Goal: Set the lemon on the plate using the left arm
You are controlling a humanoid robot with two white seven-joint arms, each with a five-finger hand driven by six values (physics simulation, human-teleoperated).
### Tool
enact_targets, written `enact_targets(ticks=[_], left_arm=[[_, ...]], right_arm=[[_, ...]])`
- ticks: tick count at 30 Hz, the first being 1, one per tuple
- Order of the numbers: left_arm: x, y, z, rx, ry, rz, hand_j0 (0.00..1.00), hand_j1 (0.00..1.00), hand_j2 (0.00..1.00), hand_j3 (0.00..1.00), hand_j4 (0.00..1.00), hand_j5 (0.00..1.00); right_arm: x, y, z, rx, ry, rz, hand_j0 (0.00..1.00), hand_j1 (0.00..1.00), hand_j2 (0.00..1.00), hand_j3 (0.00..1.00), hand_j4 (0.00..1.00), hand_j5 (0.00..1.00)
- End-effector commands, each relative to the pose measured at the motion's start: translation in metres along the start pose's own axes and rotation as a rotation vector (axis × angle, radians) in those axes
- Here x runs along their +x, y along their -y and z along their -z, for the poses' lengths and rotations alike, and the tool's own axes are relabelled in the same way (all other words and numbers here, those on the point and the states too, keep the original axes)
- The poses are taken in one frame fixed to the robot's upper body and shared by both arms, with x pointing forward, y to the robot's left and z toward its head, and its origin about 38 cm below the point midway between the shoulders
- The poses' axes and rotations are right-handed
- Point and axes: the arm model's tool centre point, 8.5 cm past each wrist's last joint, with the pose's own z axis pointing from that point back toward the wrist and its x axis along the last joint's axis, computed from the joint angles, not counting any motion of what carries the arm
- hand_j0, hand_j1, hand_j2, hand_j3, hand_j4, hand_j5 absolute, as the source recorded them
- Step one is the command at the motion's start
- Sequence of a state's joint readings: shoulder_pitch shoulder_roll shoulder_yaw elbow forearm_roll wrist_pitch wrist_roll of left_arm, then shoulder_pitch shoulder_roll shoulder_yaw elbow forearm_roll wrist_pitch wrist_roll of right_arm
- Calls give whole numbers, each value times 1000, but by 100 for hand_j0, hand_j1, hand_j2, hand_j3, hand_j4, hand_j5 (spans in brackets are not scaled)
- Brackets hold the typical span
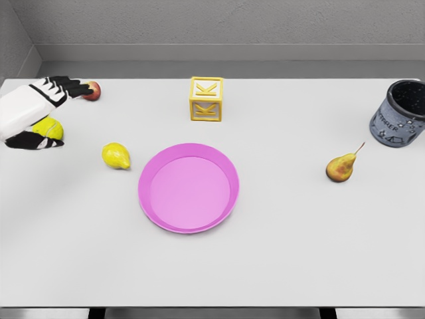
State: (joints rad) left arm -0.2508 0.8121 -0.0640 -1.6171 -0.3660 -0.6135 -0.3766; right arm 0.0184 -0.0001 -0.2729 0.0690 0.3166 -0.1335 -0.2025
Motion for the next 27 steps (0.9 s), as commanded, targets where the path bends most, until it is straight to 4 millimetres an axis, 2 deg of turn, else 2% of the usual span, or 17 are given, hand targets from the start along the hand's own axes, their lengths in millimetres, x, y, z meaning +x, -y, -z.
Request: enact_targets(ticks=[1,3,9,16,19,21,23,25,27], left_arm=[[24,53,21,-180,90,-22,100,100,100,100,100,100],[31,59,30,-215,113,14,100,100,100,100,100,100],[20,47,30,-269,81,128,100,100,100,100,100,100],[21,62,28,-378,93,193,100,100,100,100,100,100],[31,70,44,-420,131,200,100,100,100,100,100,100],[32,73,45,-430,135,200,100,100,100,100,100,100],[25,75,44,-443,115,190,100,100,100,100,100,100],[7,74,41,-455,65,175,100,100,100,100,100,100],[9,77,46,-445,72,166,100,100,100,100,100,100]], right_arm=[[0,0,0,0,0,1,100,100,100,100,100,100],[0,0,0,0,0,1,100,100,100,100,100,100],[0,0,0,0,0,1,100,100,100,100,100,100],[0,0,0,0,0,1,100,100,100,100,100,100],[0,0,0,0,0,1,100,100,100,100,100,100],[0,0,0,0,0,1,100,100,100,100,100,100],[0,0,0,0,0,1,100,100,100,100,100,100],[0,0,0,0,0,1,100,100,100,100,100,100],[0,0,0,0,0,1,100,100,100,100,100,100]])
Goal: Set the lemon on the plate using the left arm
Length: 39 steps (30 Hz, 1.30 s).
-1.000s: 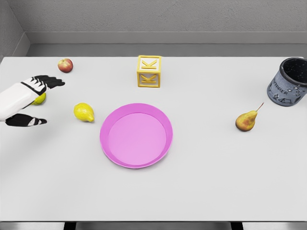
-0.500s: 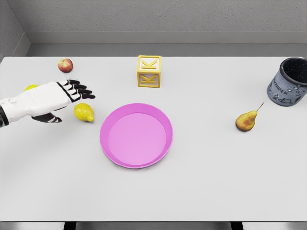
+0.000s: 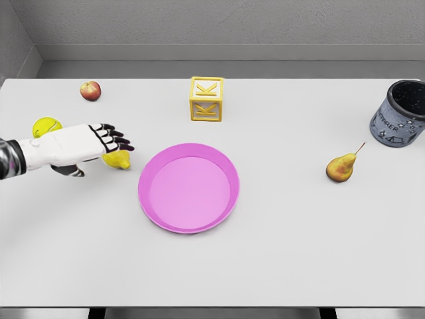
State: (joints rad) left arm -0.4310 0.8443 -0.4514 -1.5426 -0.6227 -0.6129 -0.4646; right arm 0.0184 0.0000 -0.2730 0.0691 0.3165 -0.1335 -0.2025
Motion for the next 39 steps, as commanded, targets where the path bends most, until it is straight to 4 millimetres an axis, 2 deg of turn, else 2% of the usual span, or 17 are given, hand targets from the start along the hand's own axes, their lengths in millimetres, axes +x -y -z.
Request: enact_targets(ticks=[1,6,11,14,18,21,23,24,25,28,29,31,36,39], left_arm=[[-1,5,5,-1,-1,-28,100,100,100,100,100,100],[1,-8,17,45,13,-25,100,100,100,100,100,100],[3,-11,21,57,18,-27,100,100,100,100,100,100],[-15,-2,18,35,-25,-62,100,100,100,100,100,100],[-9,4,24,13,-4,-64,100,100,100,100,100,100],[2,4,40,-39,36,-58,100,100,100,100,100,100],[0,2,39,-50,33,-52,100,100,100,100,100,100],[0,3,39,-59,34,-52,98,98,98,98,98,98],[0,5,39,-77,35,-52,89,89,89,89,89,89],[0,7,38,-113,35,-50,87,87,87,87,87,87],[-1,7,37,-113,34,-53,81,81,81,81,81,81],[-1,4,37,-106,36,-50,76,76,76,76,76,76],[-12,3,37,-106,10,-65,77,77,77,77,77,77],[-13,4,43,-105,10,-74,77,77,77,77,77,77]], right_arm=[[0,0,0,0,0,1,100,100,100,100,100,100],[0,0,0,0,0,1,100,100,100,100,100,100],[0,0,0,0,0,1,100,100,100,100,100,100],[0,0,0,0,0,1,100,100,100,100,100,100],[0,0,0,0,0,1,100,100,100,100,100,100],[0,0,0,0,0,1,100,100,100,100,100,100],[0,0,0,0,0,1,100,100,100,100,100,100],[0,0,0,0,0,1,100,100,100,100,100,100],[0,0,0,0,0,1,100,100,100,100,100,100],[0,0,0,0,0,1,100,100,100,100,100,100],[0,0,0,0,0,1,100,100,100,100,100,100],[0,0,0,0,0,1,100,100,100,100,100,100],[0,0,0,0,0,1,100,100,100,100,100,100],[0,0,0,0,0,1,100,100,100,100,100,100]])
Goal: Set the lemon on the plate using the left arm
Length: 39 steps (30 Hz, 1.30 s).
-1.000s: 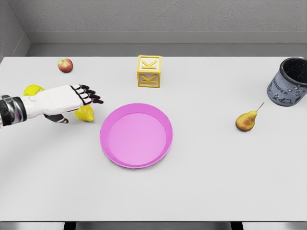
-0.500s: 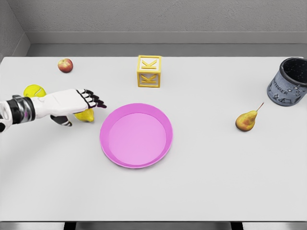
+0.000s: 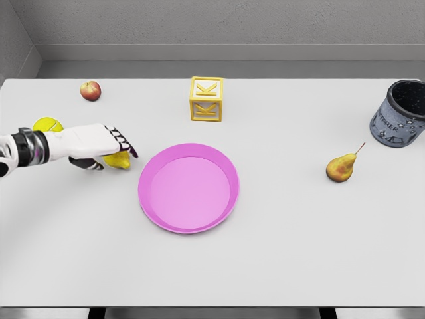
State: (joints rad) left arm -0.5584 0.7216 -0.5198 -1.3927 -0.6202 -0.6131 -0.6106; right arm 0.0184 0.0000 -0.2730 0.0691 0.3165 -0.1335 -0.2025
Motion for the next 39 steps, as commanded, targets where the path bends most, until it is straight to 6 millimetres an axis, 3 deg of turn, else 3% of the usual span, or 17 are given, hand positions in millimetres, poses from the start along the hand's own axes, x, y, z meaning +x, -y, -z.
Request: enact_targets(ticks=[1,9,11,13,32,39], left_arm=[[-1,4,3,-3,-2,-19,77,77,77,77,77,77],[1,6,7,-13,8,-17,67,67,67,67,67,67],[1,5,7,-13,8,-16,55,55,55,55,55,55],[1,5,6,-12,7,-16,51,51,51,51,51,51],[-4,-6,-2,17,-3,-12,45,45,45,45,45,45],[12,-36,-8,89,28,59,45,45,45,45,45,45]], right_arm=[[0,0,0,0,0,1,100,100,100,100,100,100],[0,0,0,0,0,1,100,100,100,100,100,100],[0,0,0,0,0,1,100,100,100,100,100,100],[0,0,0,0,0,1,100,100,100,100,100,100],[0,0,0,0,0,1,100,100,100,100,100,100],[0,0,0,0,0,1,100,100,100,100,100,100]])
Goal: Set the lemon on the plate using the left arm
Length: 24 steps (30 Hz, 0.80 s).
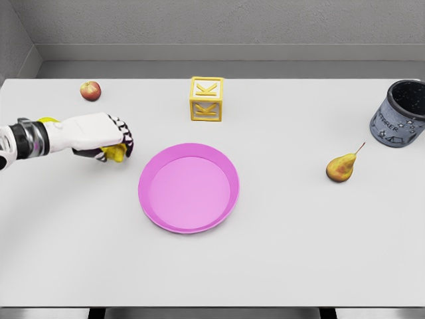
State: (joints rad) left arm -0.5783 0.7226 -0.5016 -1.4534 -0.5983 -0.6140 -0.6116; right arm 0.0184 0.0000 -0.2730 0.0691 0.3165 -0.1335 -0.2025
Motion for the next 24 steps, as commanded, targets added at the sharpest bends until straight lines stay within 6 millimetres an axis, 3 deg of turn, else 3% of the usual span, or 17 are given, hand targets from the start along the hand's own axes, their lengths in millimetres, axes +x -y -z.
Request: enact_targets(ticks=[1,8,14,22,23,24], left_arm=[[8,-12,-2,30,16,29,45,45,45,45,45,45],[51,-32,7,82,122,109,46,46,46,46,46,46],[79,-35,13,95,191,145,46,46,46,46,46,46],[111,-33,43,111,294,129,49,49,49,49,49,49],[115,-32,45,107,305,130,54,54,54,54,54,54],[116,-32,46,111,314,121,82,82,82,82,82,82]], right_arm=[[0,0,0,0,0,1,100,100,100,100,100,100],[0,0,0,0,0,1,100,100,100,100,100,100],[0,0,0,0,0,1,100,100,100,100,100,100],[0,0,0,0,0,1,100,100,100,100,100,100],[0,0,0,0,0,1,100,100,100,100,100,100],[0,0,0,0,0,1,100,100,100,100,100,100]])
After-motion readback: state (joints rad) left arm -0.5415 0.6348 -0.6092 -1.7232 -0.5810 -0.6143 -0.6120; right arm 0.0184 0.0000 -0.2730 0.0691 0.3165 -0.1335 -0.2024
